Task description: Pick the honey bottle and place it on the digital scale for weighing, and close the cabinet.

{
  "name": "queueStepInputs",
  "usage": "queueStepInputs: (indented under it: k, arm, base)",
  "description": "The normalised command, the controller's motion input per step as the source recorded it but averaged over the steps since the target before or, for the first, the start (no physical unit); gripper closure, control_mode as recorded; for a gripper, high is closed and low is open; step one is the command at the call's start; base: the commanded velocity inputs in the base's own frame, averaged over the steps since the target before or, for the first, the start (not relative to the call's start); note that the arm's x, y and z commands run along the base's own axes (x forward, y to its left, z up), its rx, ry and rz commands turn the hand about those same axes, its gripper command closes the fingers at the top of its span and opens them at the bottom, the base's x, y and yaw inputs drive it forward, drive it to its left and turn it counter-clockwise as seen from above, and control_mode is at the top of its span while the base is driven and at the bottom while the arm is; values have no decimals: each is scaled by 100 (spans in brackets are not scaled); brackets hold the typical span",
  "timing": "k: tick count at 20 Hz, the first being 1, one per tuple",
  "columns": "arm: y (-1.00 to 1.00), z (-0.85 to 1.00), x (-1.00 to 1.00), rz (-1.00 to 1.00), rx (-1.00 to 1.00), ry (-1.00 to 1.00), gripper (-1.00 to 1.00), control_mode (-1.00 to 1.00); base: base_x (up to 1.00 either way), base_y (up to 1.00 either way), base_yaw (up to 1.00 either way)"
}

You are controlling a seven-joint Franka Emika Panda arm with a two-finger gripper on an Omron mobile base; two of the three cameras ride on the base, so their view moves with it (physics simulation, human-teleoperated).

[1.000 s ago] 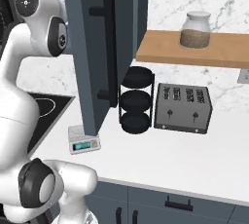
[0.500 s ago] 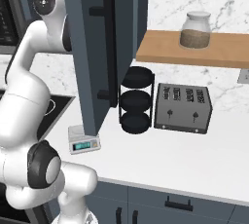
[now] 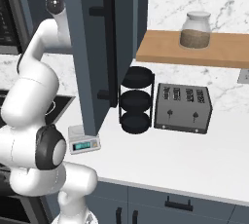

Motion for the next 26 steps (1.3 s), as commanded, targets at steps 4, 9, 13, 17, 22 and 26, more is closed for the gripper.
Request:
queueStepInputs:
  k: [4, 9, 13, 17, 22, 26]
  arm:
    - [0, 0, 36, 0, 0, 0, -100, -100]
    - [0, 0, 29, 0, 0, 0, -100, -100]
    - [0, 0, 37, 0, 0, 0, -100, -100]
    - [0, 0, 33, 0, 0, 0, -100, -100]
    - [0, 0, 21, 0, 0, 0, -100, -100]
    - [0, 0, 15, 0, 0, 0, -100, -100]
  base:
    - [0, 0, 0]
    - [0, 0, 0]
    - [0, 0, 0]
    - [0, 0, 0]
    - [0, 0, 0]
    - [0, 0, 0]
